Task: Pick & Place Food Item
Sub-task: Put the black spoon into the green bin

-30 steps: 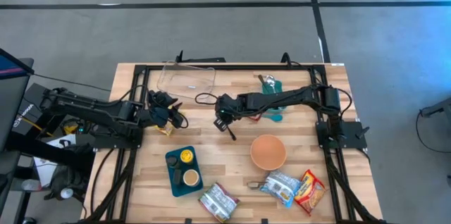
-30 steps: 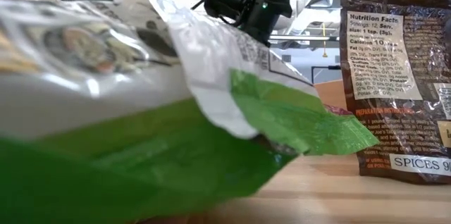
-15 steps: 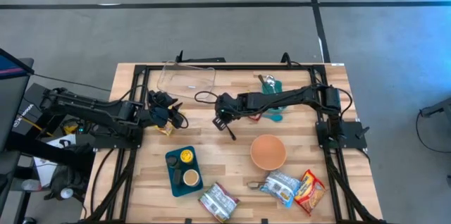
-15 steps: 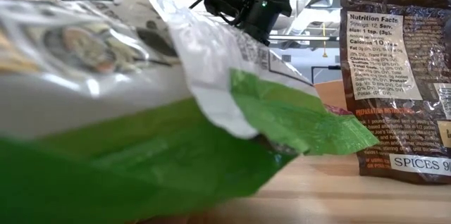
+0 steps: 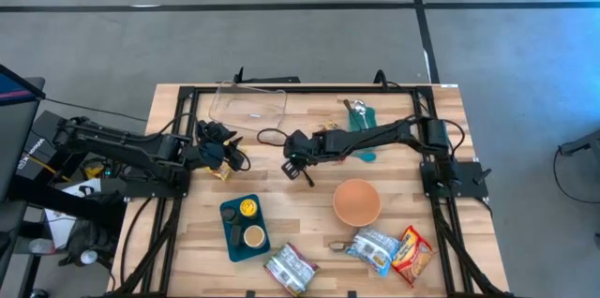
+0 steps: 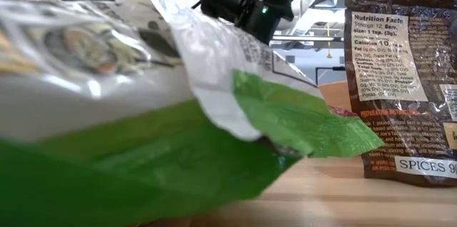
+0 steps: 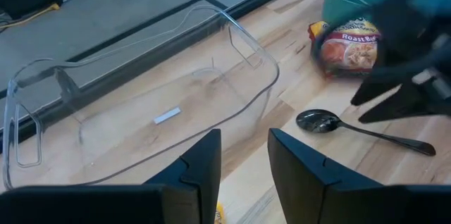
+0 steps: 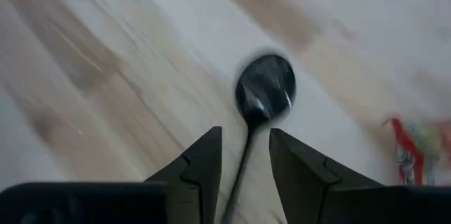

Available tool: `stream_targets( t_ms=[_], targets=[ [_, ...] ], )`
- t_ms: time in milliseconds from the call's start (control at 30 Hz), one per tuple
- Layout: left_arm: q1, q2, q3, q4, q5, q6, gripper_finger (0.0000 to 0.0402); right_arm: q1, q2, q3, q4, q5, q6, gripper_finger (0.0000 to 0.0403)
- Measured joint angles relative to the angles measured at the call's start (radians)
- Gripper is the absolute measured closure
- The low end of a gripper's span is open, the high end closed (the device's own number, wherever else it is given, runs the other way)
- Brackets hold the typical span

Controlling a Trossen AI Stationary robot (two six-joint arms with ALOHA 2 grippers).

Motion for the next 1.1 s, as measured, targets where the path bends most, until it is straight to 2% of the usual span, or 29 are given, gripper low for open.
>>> stream_targets(
  t_ms=[67, 367, 633, 1100],
  targets=[
    [0.0, 0.0, 0.0, 0.001, 0.0, 0.0, 0.029, 0.001, 0.012, -0.01, -0.04, 0.006, -0.003, 0.029],
    [0.0, 0.0, 0.0, 0.008, 0.0, 0.0, 0.029, -0.002, 0.006, -0.004, -0.007, 0.009, 0.018, 0.029],
    [0.0, 0.0, 0.0, 0.01, 0.0, 0.0, 0.029, 0.002, 0.073, -0.004, 0.019, 0.004, 0.021, 0.029],
    [0.0, 0.0, 0.0, 0.01, 0.0, 0.0, 0.029, 0.001, 0.071, -0.004, 0.033, 0.011, 0.021, 0.029]
  ],
)
